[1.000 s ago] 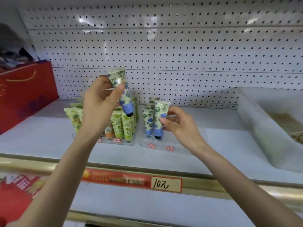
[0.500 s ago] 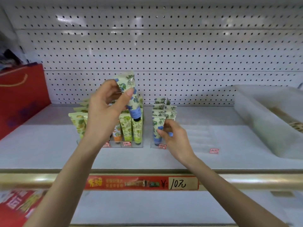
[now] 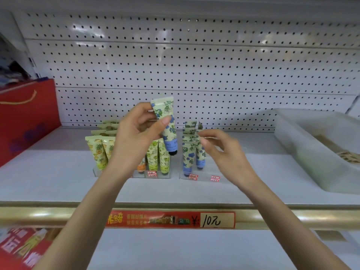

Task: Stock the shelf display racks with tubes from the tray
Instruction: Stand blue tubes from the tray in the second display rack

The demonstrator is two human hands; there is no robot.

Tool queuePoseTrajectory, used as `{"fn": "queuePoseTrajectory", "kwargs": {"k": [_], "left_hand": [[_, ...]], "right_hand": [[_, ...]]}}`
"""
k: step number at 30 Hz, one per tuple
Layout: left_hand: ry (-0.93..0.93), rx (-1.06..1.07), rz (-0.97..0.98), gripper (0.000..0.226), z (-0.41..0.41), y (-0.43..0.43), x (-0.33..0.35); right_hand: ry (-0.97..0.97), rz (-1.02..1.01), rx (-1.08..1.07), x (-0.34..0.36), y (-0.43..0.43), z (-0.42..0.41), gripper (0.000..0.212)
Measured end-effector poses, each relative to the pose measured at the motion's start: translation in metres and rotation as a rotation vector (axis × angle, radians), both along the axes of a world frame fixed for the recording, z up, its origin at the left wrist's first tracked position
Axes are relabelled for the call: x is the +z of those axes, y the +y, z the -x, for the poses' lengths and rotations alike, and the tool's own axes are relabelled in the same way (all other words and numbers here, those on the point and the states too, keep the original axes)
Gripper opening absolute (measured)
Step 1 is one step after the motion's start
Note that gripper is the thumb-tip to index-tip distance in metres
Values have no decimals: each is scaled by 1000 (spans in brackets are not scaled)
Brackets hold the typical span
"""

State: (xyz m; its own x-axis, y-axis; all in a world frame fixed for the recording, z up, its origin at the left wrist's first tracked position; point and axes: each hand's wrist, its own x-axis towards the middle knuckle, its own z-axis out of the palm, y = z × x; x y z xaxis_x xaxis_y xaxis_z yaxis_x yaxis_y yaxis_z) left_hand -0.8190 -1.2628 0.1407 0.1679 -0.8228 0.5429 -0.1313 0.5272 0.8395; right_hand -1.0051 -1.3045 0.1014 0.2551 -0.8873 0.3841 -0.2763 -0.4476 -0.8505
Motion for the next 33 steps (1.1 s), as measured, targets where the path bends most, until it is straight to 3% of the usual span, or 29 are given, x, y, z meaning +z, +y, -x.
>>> {"fn": "queuePoseTrajectory", "kwargs": {"k": [4, 12, 15, 19, 22, 33], "left_hand": [[-59, -37, 9, 16, 20, -3, -3], [-158, -72, -17, 15, 32, -2, -9], [-461, 121, -8, 35, 25, 0, -16], [-1130, 448, 65, 58, 7, 2, -38], [-1371, 483, 6, 65, -2, 5, -56], [-1436, 502, -77, 69, -11, 10, -70]], "right_hand": [[-118, -76, 258, 24, 20, -9, 23], [-128, 6, 134, 15, 12, -4, 15], [-113, -13, 88, 3, 4, 3, 18], [-146, -89, 7, -17, -8, 11, 16], [-147, -111, -46, -33, -15, 12, 16], [-66, -114, -108, -66, -26, 7, 16]]}}
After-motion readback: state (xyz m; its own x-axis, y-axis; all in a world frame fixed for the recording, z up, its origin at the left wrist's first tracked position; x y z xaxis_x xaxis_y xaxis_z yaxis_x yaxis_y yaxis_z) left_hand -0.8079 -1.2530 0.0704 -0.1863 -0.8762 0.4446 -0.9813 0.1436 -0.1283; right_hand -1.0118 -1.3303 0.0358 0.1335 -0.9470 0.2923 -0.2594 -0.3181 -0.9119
